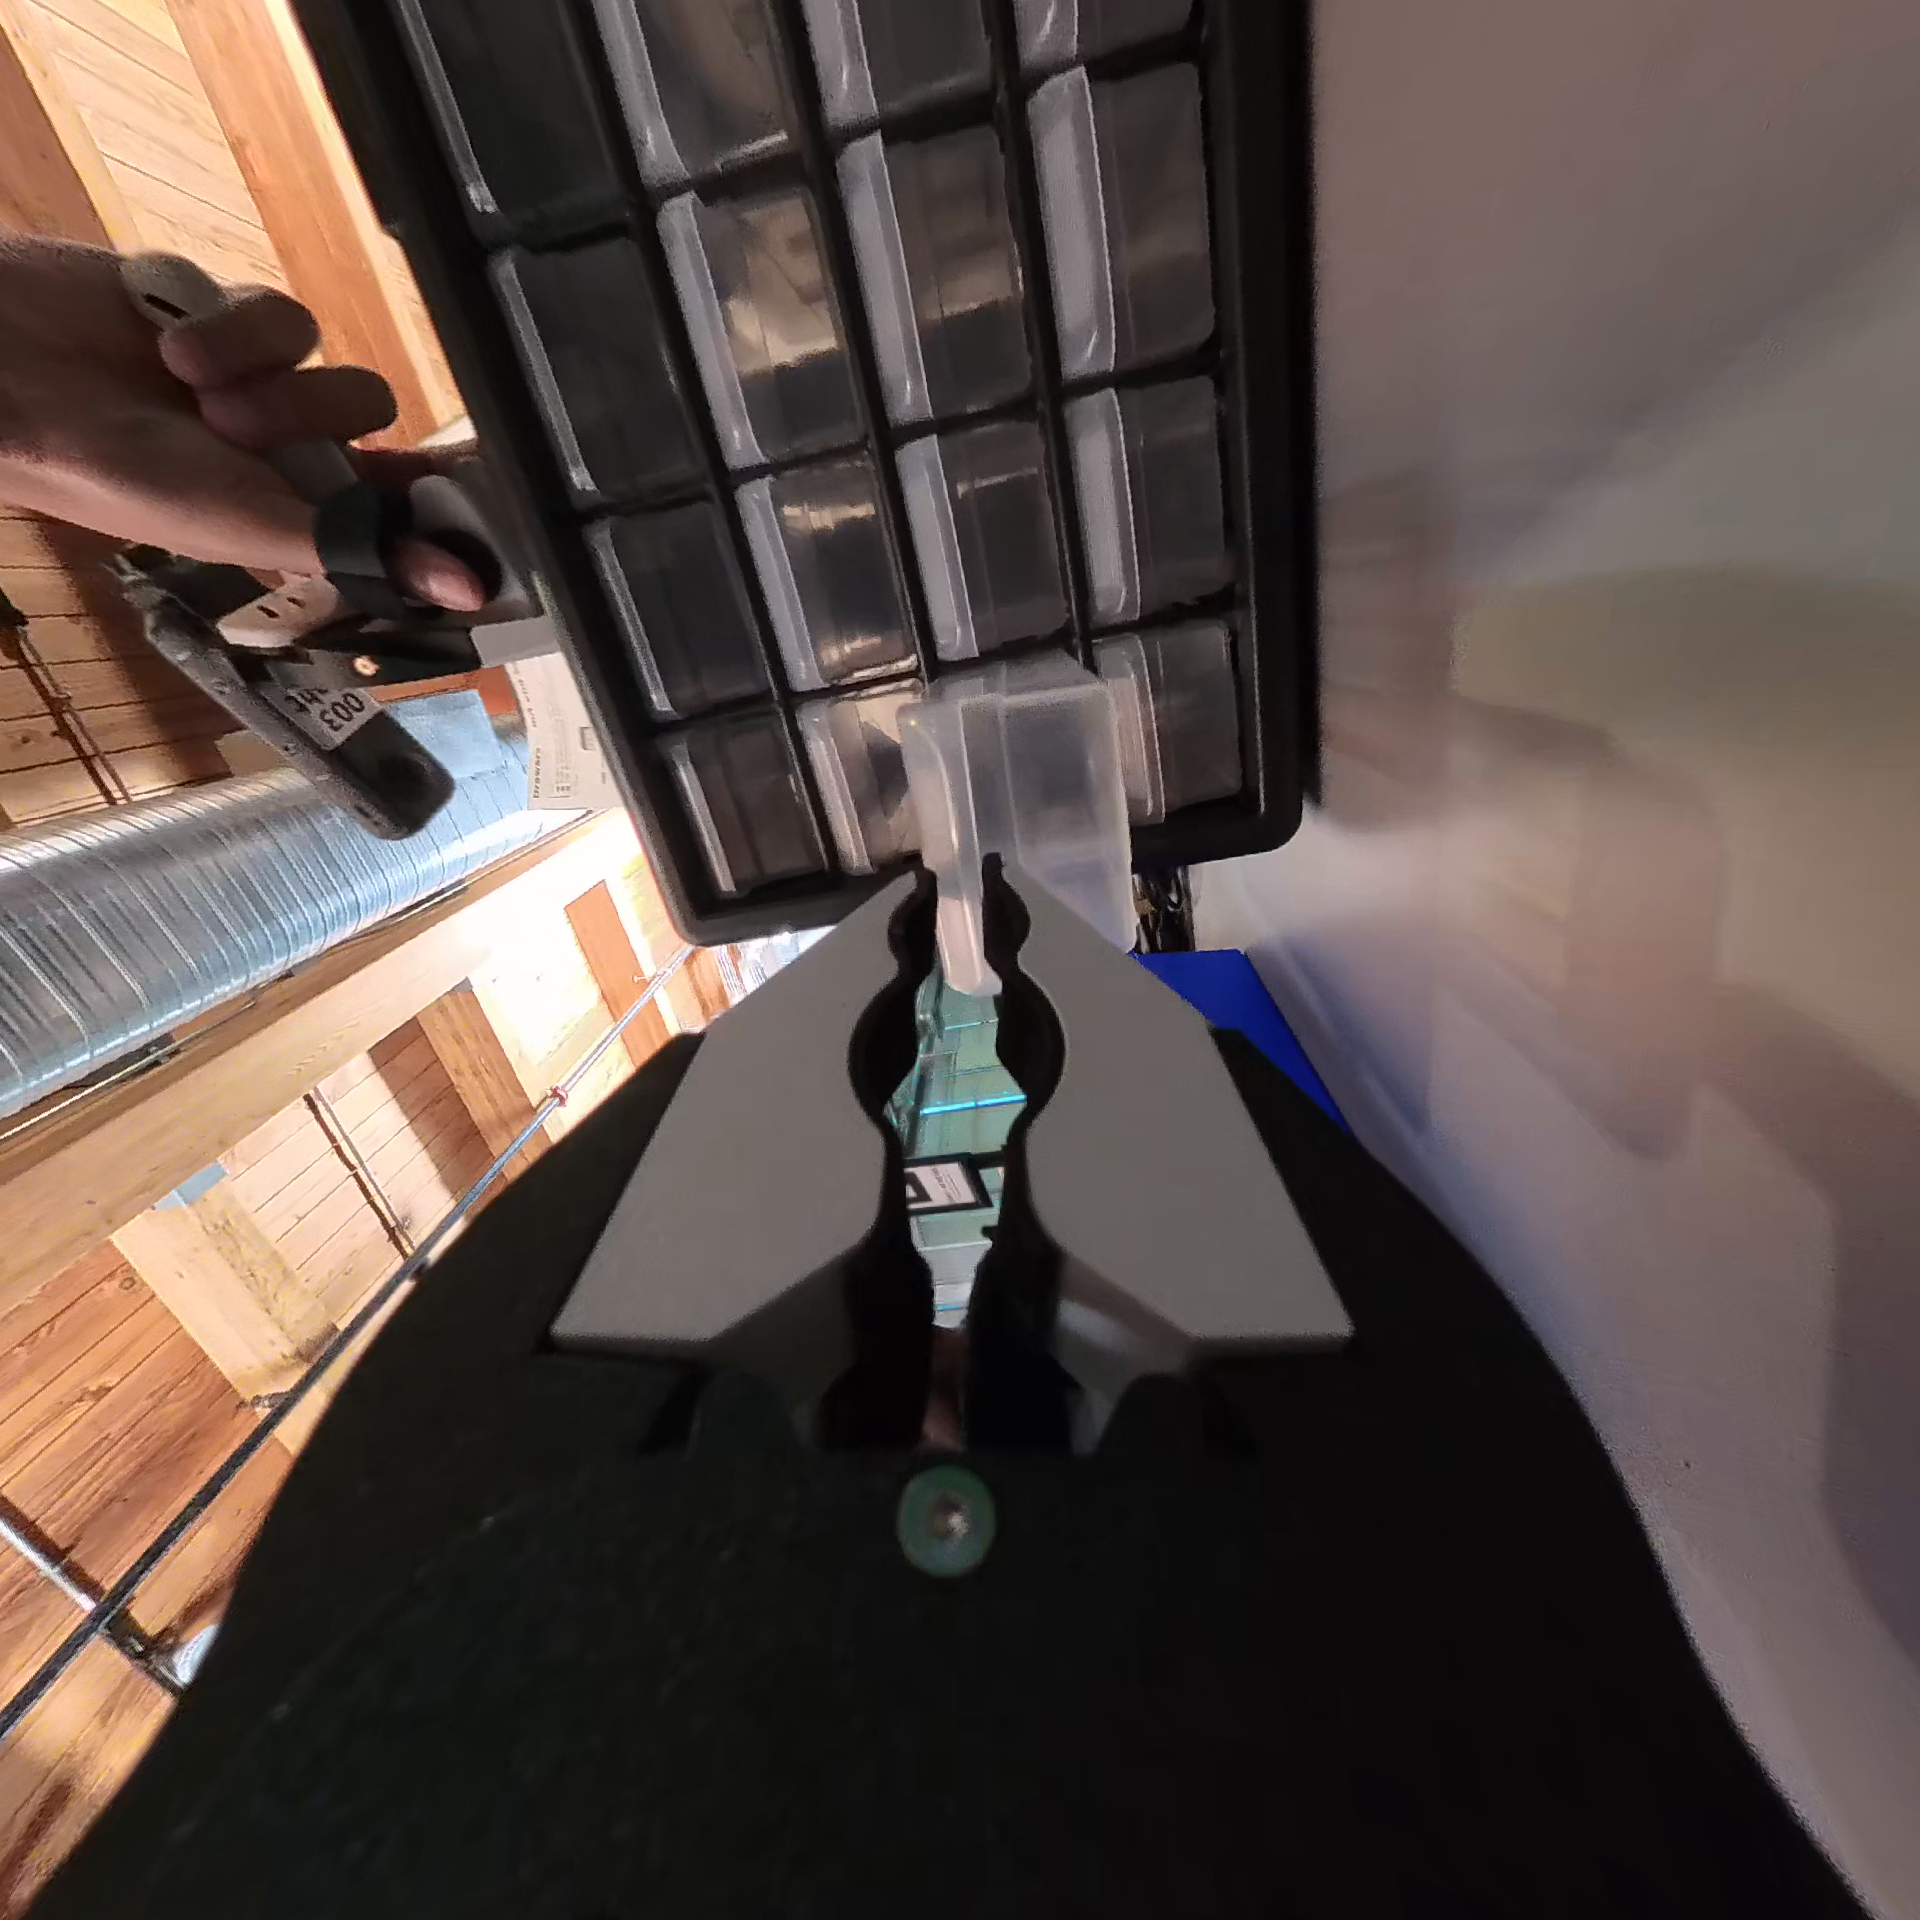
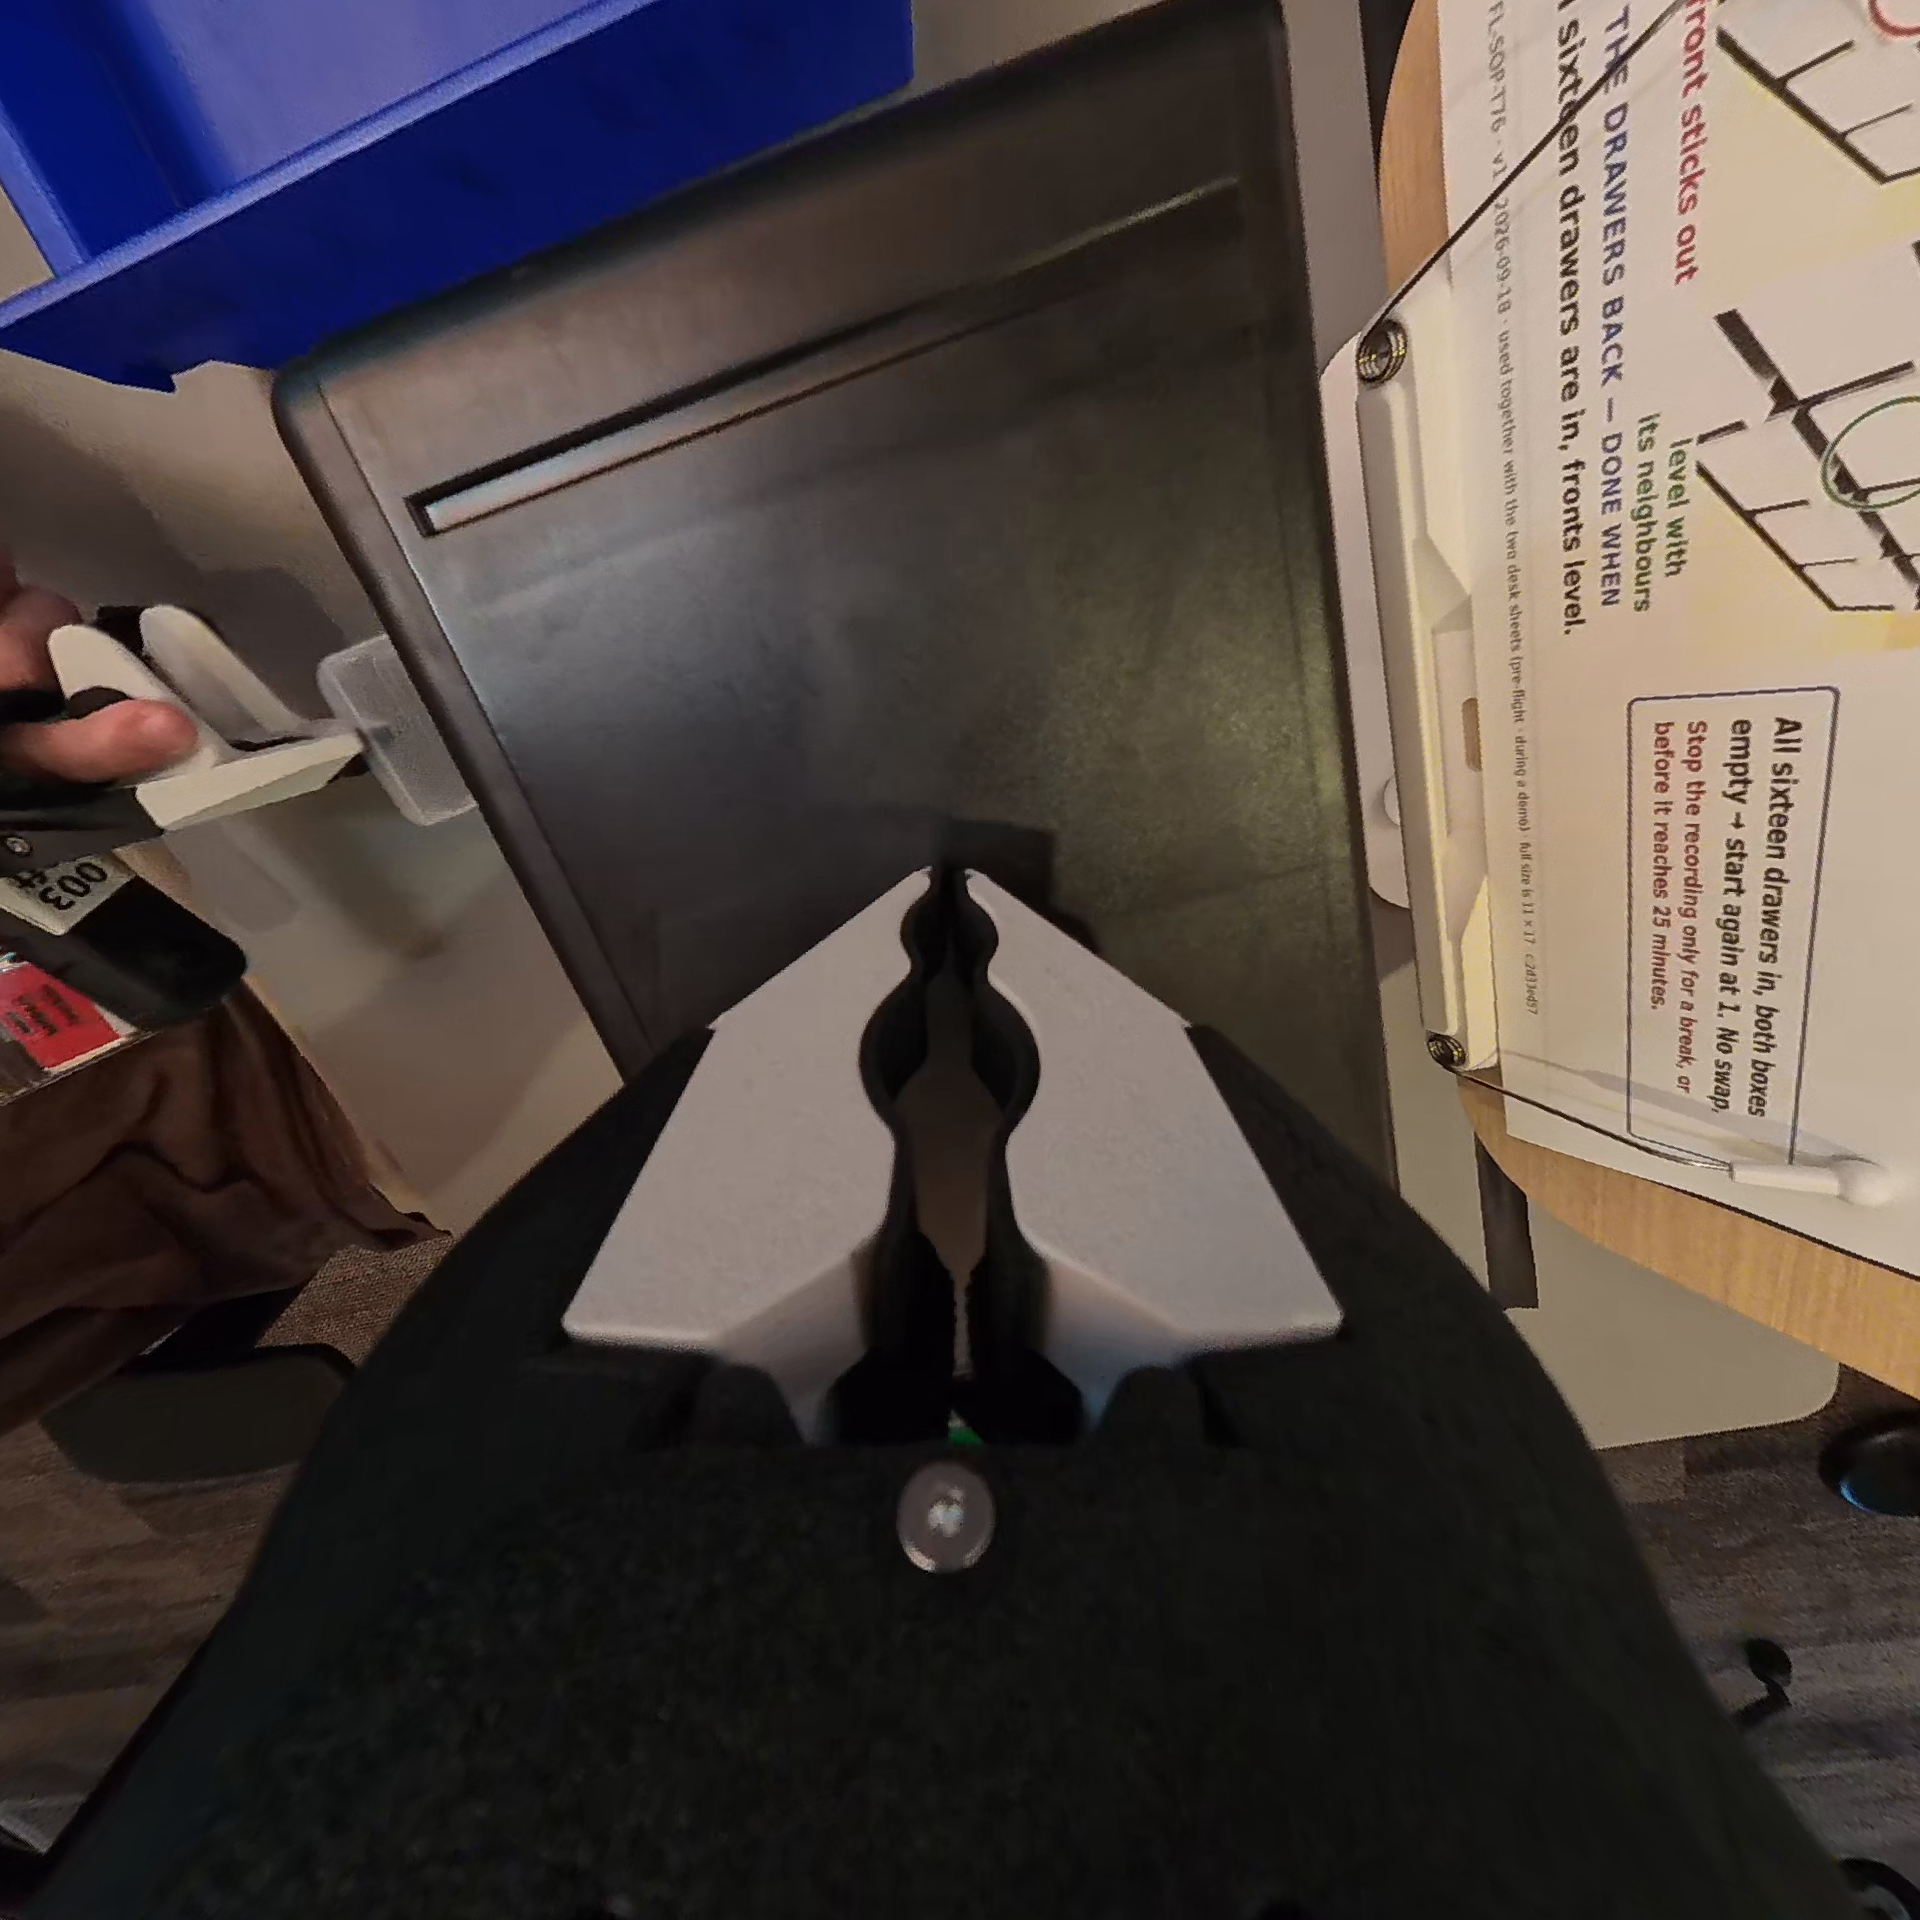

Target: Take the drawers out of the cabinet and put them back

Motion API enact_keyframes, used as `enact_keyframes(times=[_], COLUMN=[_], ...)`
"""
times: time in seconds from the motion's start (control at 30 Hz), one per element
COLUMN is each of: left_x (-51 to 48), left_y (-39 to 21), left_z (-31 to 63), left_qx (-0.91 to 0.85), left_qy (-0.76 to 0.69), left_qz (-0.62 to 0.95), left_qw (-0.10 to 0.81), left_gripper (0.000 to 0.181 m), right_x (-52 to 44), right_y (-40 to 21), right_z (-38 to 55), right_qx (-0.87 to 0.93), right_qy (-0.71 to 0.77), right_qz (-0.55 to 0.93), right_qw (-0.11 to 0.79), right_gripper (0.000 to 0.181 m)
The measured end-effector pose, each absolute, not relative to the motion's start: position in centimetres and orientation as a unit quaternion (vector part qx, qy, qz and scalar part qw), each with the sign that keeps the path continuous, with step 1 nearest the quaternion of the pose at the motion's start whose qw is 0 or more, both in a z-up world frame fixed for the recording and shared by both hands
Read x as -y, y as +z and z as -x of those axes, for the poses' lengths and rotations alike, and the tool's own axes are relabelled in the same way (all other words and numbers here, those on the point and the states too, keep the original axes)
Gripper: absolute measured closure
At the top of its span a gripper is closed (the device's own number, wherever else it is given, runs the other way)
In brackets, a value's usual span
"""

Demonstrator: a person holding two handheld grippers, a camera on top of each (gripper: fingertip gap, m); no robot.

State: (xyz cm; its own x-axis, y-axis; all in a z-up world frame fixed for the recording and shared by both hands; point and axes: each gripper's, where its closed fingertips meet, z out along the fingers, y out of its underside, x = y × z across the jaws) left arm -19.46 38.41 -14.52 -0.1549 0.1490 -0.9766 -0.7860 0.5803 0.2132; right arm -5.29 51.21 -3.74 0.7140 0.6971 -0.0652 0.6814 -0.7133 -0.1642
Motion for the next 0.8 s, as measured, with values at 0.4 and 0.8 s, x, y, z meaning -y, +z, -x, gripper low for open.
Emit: enact_keyframes(times=[0.4,0.8], left_x=[-36.8,-33.8], left_y=[-11.8,-11.4], left_z=[20.5,21.1], left_qx=[-0.617,-0.610], left_qy=[0.393,0.319], left_qz=[0.185,0.186], left_qw=[0.656,0.701], left_gripper=[0.179,0.181], right_x=[-51.2,-51.2], right_y=[-3.7,-3.7], right_z=[5.3,5.3], right_qx=[0.366,0.366], right_qy=[0.076,0.068], right_qz=[0.924,0.925], right_qw=[0.077,0.069], right_gripper=[0.181,0.181])
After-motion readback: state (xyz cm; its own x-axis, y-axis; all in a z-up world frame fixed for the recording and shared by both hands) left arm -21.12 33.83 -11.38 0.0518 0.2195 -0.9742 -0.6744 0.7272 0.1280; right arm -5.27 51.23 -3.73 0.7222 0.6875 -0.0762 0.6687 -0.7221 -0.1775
